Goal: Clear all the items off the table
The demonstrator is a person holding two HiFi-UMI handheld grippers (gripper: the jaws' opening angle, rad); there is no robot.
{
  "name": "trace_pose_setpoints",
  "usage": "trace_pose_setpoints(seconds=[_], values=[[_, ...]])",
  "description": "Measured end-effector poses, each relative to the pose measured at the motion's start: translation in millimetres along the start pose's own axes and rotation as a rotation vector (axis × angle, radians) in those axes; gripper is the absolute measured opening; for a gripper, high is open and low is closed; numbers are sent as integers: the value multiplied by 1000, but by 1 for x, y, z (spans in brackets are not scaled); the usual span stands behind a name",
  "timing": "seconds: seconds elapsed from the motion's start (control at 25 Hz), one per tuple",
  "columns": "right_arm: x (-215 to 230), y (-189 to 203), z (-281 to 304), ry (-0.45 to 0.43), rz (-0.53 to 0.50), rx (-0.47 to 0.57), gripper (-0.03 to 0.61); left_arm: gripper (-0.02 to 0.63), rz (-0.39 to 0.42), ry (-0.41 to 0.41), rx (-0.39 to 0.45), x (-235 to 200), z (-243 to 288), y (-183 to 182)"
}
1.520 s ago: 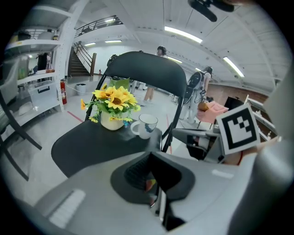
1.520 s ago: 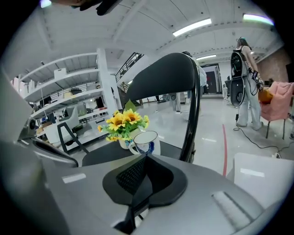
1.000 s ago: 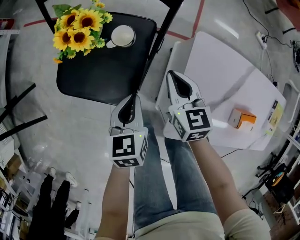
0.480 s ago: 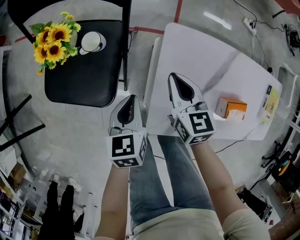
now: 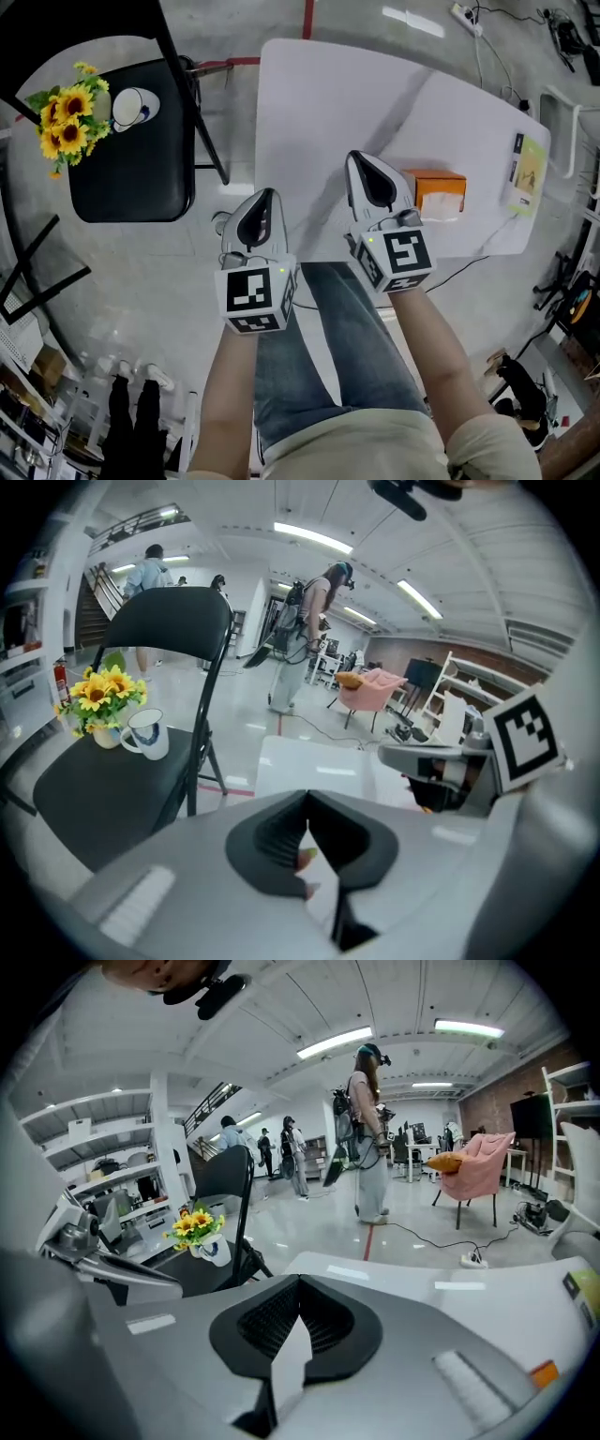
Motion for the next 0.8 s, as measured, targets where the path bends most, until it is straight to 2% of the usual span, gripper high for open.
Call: trace_pose_setpoints(seconds=[0.32,0.8], values=[[53,19,-52,75,41,-22,0,9,54,51,-14,56,6,4],[114,49,-109,193,90,-58,0,9,85,78,-27,110,11,9]])
Point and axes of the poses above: the fingertips, and each gripper's own axes: z forward along the fingers, x to its right, y out of its underside, the point moved 10 cm from there along -z, backward along the fingers, and after that the axes turned 3 degrees about -x, right-handed, at the moved point
